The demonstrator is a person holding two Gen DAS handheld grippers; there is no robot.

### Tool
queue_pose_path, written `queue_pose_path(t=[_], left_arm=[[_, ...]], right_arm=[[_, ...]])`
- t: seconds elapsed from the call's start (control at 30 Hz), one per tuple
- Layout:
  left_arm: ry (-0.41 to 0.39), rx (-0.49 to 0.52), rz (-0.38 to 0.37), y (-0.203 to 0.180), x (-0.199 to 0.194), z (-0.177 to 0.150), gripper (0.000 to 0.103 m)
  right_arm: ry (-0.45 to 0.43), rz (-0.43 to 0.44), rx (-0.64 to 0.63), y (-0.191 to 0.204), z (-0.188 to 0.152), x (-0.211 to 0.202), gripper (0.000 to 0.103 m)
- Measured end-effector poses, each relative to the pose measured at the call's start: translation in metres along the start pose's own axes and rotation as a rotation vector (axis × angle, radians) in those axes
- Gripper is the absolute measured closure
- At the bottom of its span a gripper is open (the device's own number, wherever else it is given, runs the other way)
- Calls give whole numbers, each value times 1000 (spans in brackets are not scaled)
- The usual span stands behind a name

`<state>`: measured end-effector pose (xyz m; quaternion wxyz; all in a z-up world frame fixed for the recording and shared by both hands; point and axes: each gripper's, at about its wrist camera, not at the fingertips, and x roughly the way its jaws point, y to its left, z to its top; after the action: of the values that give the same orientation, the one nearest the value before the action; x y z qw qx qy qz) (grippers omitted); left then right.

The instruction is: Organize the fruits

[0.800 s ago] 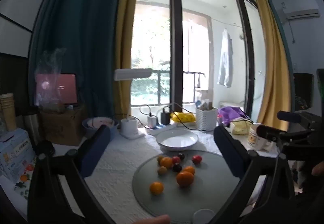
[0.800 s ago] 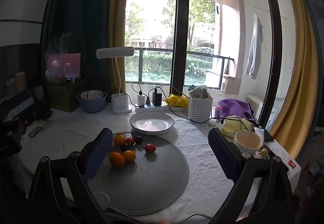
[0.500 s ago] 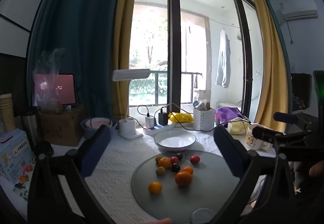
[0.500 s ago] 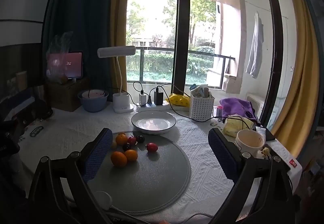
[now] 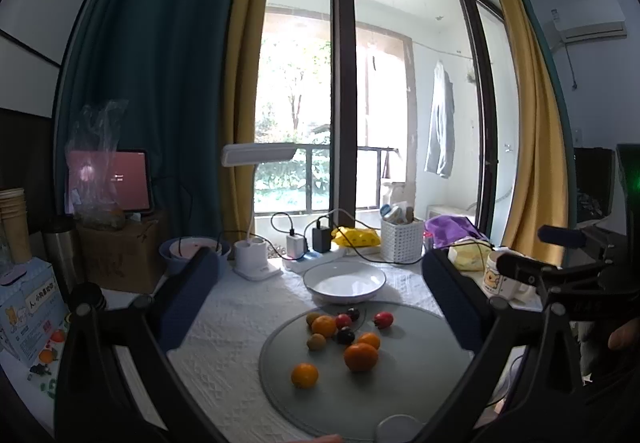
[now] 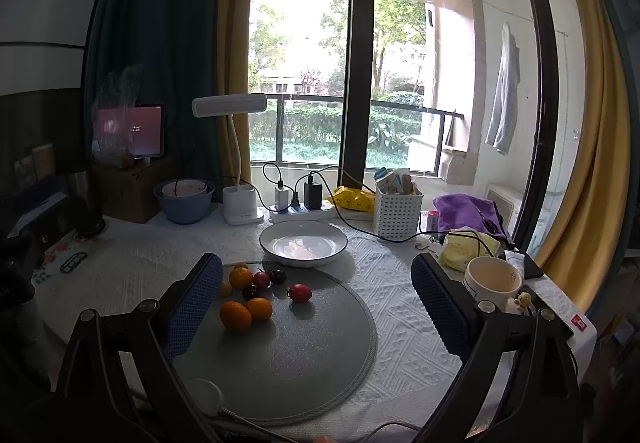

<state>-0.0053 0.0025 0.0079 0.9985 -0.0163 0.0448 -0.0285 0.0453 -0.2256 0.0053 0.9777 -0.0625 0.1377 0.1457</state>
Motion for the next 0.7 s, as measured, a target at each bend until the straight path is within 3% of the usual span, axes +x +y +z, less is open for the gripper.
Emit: queue_pose_path(t=[0.7], left_arm=[[2,9,-5,-4,0,-2,1]], right_arm=[[6,8,8,0,2,-2,6]])
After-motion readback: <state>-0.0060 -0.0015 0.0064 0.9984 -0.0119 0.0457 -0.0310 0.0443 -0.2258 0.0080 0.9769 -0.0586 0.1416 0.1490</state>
